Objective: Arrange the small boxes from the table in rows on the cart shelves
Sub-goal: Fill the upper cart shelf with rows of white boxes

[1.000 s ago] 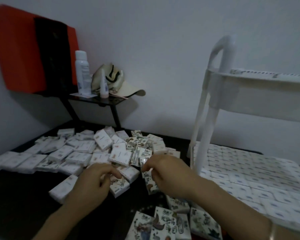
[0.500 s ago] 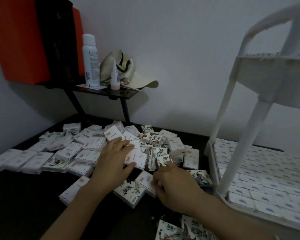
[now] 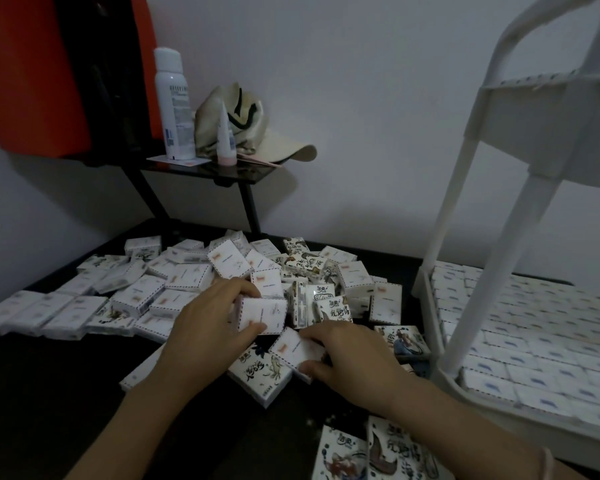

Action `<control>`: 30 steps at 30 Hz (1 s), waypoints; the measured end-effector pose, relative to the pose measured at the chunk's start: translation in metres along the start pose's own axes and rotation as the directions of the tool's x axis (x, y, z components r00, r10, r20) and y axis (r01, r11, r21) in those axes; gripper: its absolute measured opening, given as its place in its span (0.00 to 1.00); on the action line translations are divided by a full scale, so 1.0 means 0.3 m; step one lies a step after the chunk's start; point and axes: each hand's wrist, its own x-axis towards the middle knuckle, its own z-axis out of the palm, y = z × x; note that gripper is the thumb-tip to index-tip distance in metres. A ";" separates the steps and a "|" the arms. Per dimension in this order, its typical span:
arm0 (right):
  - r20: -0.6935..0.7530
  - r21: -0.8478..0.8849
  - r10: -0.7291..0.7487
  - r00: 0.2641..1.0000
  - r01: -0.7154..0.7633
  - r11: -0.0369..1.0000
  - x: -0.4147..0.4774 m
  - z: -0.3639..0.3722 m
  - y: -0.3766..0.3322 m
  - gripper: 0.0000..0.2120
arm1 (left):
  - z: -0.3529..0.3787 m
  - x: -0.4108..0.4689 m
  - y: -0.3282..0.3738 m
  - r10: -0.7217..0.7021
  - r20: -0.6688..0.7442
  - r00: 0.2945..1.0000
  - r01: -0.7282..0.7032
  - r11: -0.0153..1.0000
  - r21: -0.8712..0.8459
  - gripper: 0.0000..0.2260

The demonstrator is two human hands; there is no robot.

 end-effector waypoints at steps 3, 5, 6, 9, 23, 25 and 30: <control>-0.012 0.044 -0.010 1.000 0.010 0.999 -0.009 0.009 -0.006 0.29 | -0.015 -0.024 0.003 -0.033 -0.036 0.999 0.030 0.995 -0.090 0.16; -0.020 0.026 -0.010 1.000 0.011 1.000 -0.007 0.009 -0.010 0.32 | -0.025 -0.039 0.016 -0.036 -0.034 0.999 0.031 0.991 -0.134 0.16; -0.014 0.016 -0.010 1.000 0.010 1.000 -0.004 0.008 -0.013 0.34 | -0.031 -0.046 0.024 -0.041 -0.027 0.999 0.036 0.987 -0.156 0.16; 0.042 0.074 -0.001 0.999 -0.002 0.997 0.002 0.016 -0.028 0.35 | -0.052 -0.072 0.050 -0.074 0.001 0.997 0.072 0.975 -0.210 0.16; 0.019 0.791 0.106 0.994 -0.080 0.607 -0.252 -0.354 -0.006 0.14 | -0.217 -0.084 0.351 0.016 0.106 0.994 0.055 0.772 -0.633 0.19; -0.032 0.765 0.104 0.994 -0.043 0.643 -0.311 -0.434 -0.006 0.12 | -0.237 -0.068 0.434 0.050 0.100 0.994 0.033 0.721 -0.692 0.19; -0.249 0.674 0.168 0.954 0.046 0.737 -0.423 -0.672 0.032 0.13 | -0.311 0.006 0.625 0.170 0.052 0.984 -0.075 0.661 -0.747 0.20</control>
